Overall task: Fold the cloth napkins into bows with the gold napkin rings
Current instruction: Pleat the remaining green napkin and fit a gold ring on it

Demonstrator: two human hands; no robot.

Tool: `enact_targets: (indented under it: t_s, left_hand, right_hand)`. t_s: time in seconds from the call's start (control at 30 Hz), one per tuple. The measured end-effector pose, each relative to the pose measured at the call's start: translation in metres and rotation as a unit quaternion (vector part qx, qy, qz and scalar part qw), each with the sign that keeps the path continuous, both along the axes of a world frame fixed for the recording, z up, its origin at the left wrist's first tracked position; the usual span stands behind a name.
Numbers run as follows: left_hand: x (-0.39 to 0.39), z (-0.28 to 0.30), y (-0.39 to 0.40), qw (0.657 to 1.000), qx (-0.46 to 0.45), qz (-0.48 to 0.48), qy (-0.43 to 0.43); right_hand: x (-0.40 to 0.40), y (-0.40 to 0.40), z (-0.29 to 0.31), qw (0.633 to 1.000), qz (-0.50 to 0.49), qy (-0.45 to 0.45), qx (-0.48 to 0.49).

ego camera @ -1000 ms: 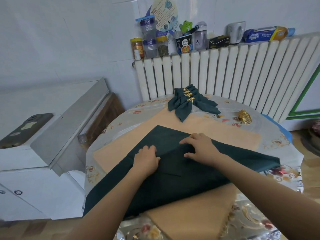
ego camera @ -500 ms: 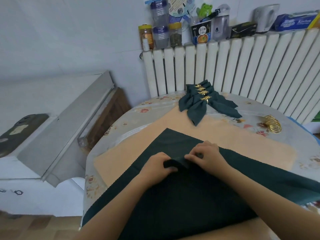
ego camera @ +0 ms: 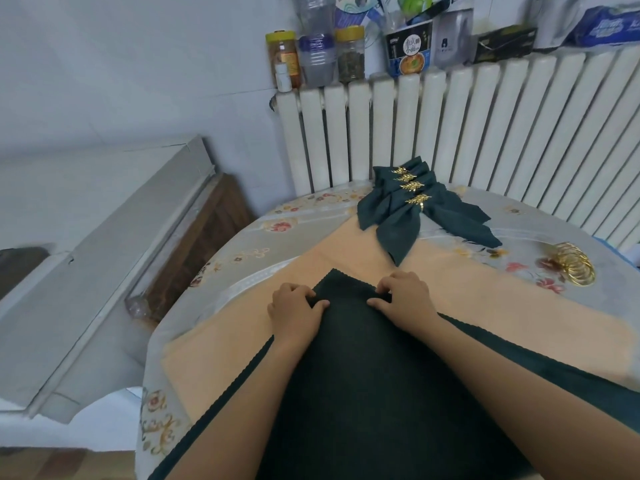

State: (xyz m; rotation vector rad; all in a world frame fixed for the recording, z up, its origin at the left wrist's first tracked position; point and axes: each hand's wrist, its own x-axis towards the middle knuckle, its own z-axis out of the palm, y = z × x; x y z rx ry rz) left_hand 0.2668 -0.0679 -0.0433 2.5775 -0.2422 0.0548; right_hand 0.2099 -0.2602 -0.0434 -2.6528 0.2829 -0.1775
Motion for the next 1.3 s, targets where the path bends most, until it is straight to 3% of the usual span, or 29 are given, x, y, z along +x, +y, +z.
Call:
enact_targets:
  t_s: [0.43,0.6,0.73,0.9,1.0,1.17,1.3]
  left_hand:
    - [0.021,0.002,-0.002,0.997,-0.047,0.026,0.048]
    - [0.030,0.009,-0.006,0.989,-0.027,0.032,0.142]
    - [0.033,0.014,-0.007,0.977,-0.108,0.033,0.179]
    - [0.028,0.021,-0.007,0.955,-0.238,0.024,0.177]
    - [0.025,0.024,-0.005,0.942,-0.288,0.011,0.172]
    - [0.018,0.027,-0.002,0.953,-0.270,-0.039,0.132]
    - [0.016,0.025,0.006,0.977,-0.163,-0.121,0.071]
  right_hand:
    - [0.030,0.000,0.006,0.996,-0.049,0.058,0.037]
    - [0.045,0.004,0.006,0.993,-0.045,0.096,0.050]
    - [0.056,0.008,0.010,0.992,-0.031,0.107,0.054]
    - [0.060,0.006,0.012,0.975,0.003,0.117,0.186]
    - [0.058,0.002,0.011,0.973,0.027,0.085,0.212]
    - [0.050,-0.002,0.008,0.979,0.052,0.027,0.193]
    - [0.042,-0.009,0.007,0.979,0.089,-0.010,0.181]
